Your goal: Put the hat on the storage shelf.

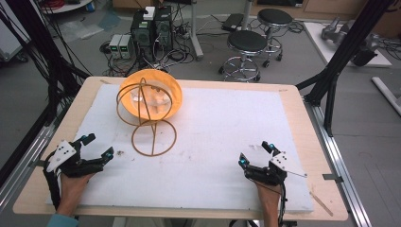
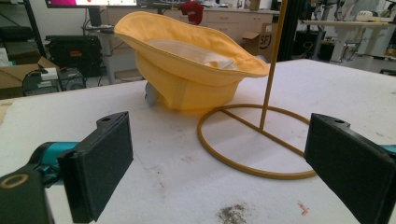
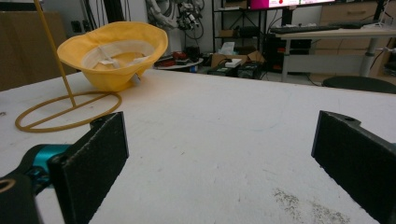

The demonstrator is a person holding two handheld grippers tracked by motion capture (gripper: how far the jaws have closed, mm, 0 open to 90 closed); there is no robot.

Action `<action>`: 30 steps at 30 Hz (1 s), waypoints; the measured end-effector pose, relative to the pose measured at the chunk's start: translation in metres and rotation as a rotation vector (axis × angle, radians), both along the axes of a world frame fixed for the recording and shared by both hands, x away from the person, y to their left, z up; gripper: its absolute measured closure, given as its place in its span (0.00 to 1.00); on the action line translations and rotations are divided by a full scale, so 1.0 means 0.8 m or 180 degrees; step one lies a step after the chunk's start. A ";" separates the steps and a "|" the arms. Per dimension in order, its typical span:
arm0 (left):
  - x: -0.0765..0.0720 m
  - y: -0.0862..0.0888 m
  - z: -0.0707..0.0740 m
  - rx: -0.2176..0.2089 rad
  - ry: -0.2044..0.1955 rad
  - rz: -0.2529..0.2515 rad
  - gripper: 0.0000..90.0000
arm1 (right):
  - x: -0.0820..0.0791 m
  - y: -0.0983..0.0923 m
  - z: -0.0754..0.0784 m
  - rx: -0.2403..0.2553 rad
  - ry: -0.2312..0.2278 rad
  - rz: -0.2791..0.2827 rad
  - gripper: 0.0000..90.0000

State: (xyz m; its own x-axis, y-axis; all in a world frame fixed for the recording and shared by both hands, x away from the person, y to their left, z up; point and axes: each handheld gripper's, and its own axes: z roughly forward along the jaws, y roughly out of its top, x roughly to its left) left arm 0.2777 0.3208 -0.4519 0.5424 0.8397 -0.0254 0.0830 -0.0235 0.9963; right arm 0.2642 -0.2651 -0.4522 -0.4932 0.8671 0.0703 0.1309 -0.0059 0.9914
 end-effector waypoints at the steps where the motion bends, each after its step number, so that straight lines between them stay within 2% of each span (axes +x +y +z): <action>1: 0.000 0.000 0.000 0.0004 0.0001 0.0005 0.09 | 0.000 0.000 0.000 -0.0003 0.0001 0.0003 0.03; 19: 0.000 -0.001 0.000 0.0015 0.0003 0.0002 0.09 | 0.001 0.002 0.000 -0.0051 0.0032 0.0002 0.03; 27: 0.003 0.001 0.001 -0.0023 0.0061 -0.0011 0.09 | 0.001 0.003 0.001 -0.0080 0.0044 0.0015 0.03; 30: 0.005 0.002 0.003 -0.0005 0.0141 -0.0027 0.09 | 0.002 0.003 0.001 -0.0077 0.0049 0.0018 0.03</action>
